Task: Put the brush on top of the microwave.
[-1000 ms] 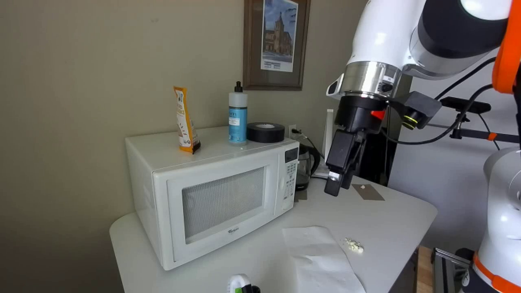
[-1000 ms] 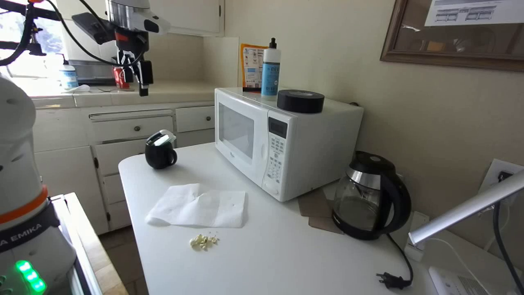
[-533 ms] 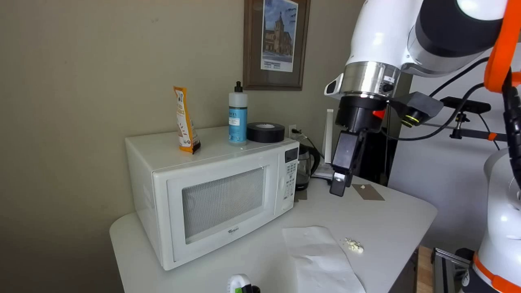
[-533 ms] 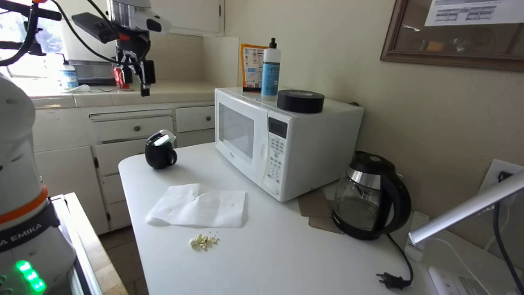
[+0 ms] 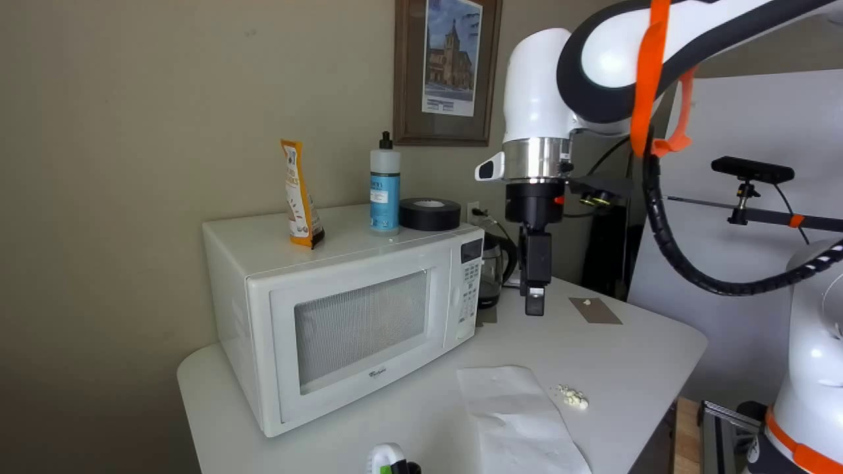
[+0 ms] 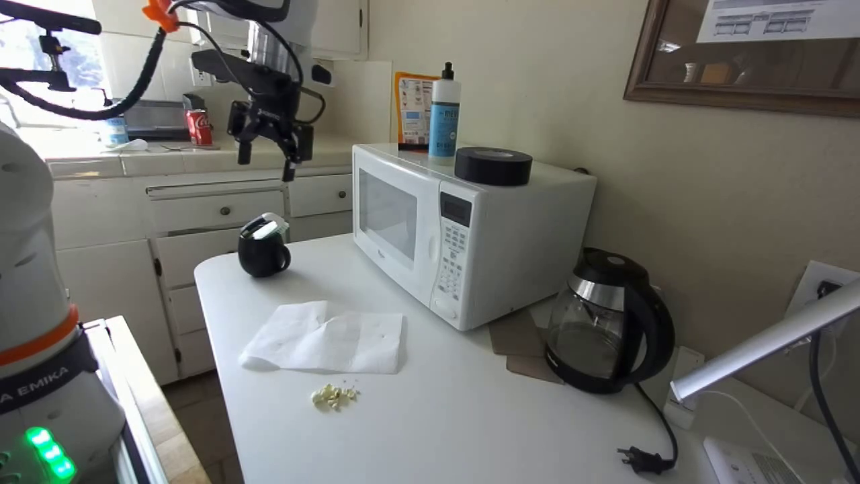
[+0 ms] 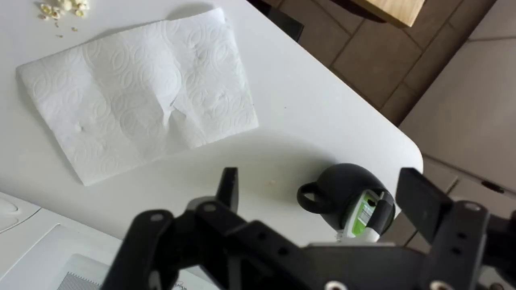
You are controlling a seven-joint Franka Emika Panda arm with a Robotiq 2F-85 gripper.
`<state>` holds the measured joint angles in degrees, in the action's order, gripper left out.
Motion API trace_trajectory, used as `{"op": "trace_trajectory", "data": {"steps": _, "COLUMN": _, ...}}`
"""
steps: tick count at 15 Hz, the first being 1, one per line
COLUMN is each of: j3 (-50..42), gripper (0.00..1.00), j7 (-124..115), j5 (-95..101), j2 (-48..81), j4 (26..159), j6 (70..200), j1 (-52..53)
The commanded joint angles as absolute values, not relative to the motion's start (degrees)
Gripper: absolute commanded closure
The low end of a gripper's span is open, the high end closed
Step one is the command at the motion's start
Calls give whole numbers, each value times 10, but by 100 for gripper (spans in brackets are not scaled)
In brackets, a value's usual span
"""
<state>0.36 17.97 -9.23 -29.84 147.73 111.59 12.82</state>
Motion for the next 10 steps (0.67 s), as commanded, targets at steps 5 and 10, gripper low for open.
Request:
{"op": "trace_trajectory", "data": {"steps": 5, "j3": 20, "gripper": 0, "j7": 251, "j5": -56, "j2": -175, "j4": 1399, "j6": 1095, "j1": 117}}
{"op": "trace_trajectory", "data": {"steps": 10, "j3": 15, "gripper": 0, "j7": 218, "j5": -83, "j2": -182, "j4": 1402, "j6": 1106, "j1": 110}}
